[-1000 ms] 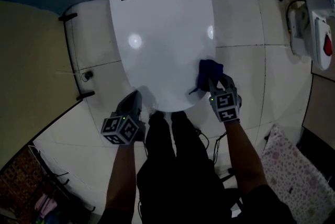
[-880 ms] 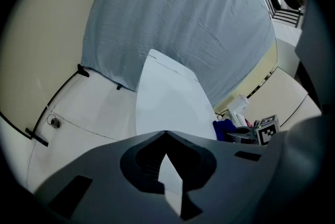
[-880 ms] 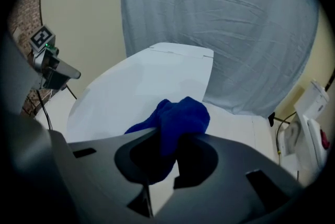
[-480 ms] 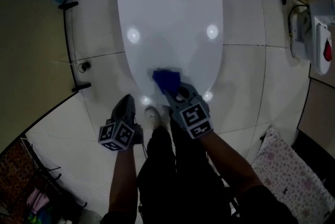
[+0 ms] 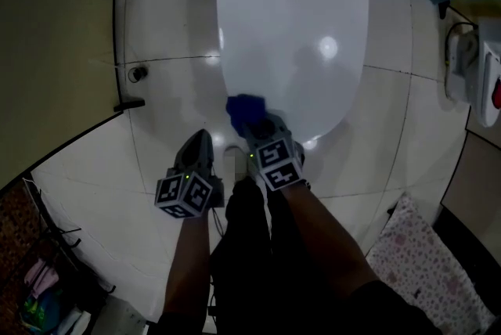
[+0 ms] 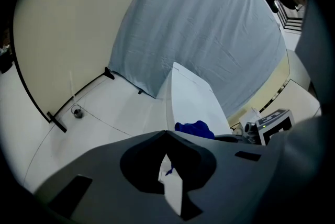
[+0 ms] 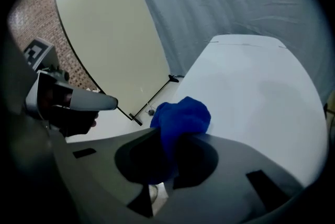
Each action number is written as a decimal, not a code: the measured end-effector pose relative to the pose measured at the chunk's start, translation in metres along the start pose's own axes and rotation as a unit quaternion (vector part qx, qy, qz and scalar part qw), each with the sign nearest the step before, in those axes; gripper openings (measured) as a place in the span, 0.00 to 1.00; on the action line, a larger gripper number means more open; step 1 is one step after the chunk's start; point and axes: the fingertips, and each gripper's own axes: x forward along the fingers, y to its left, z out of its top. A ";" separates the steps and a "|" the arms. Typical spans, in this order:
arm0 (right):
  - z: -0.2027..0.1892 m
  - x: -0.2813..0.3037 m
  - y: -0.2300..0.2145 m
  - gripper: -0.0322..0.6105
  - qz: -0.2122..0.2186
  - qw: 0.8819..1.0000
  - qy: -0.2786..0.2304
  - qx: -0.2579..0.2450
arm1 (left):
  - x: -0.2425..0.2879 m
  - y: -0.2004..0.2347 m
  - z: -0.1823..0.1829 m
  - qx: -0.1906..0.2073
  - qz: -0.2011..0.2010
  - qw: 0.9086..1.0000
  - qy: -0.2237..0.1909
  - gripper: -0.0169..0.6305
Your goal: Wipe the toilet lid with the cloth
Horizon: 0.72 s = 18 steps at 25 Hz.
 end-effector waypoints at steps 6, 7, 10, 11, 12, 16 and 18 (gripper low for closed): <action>-0.022 -0.025 -0.033 0.14 -0.013 0.999 0.015 -0.046 | 0.010 -0.013 -0.007 0.004 -0.023 0.999 0.026 0.01; -0.027 -0.032 -0.041 0.14 -0.019 0.998 0.018 -0.064 | 0.013 -0.015 -0.009 0.008 -0.028 0.999 0.032 0.01; -0.044 -0.052 -0.070 0.14 -0.042 0.995 0.020 -0.093 | 0.019 -0.020 -0.013 0.021 -0.036 0.998 0.050 0.01; -0.049 -0.060 -0.081 0.14 -0.050 0.995 0.018 -0.083 | 0.021 -0.022 -0.014 0.023 -0.038 0.998 0.054 0.01; -0.052 -0.067 -0.091 0.14 -0.058 0.996 0.015 -0.067 | 0.022 -0.023 -0.014 0.026 -0.039 0.997 0.057 0.01; -0.064 -0.092 -0.126 0.14 -0.089 0.995 0.004 -0.037 | 0.025 -0.027 -0.021 0.035 -0.041 0.996 0.067 0.01; -0.073 -0.102 -0.141 0.14 -0.104 0.994 0.005 -0.045 | 0.027 -0.032 -0.024 0.038 -0.044 0.996 0.070 0.01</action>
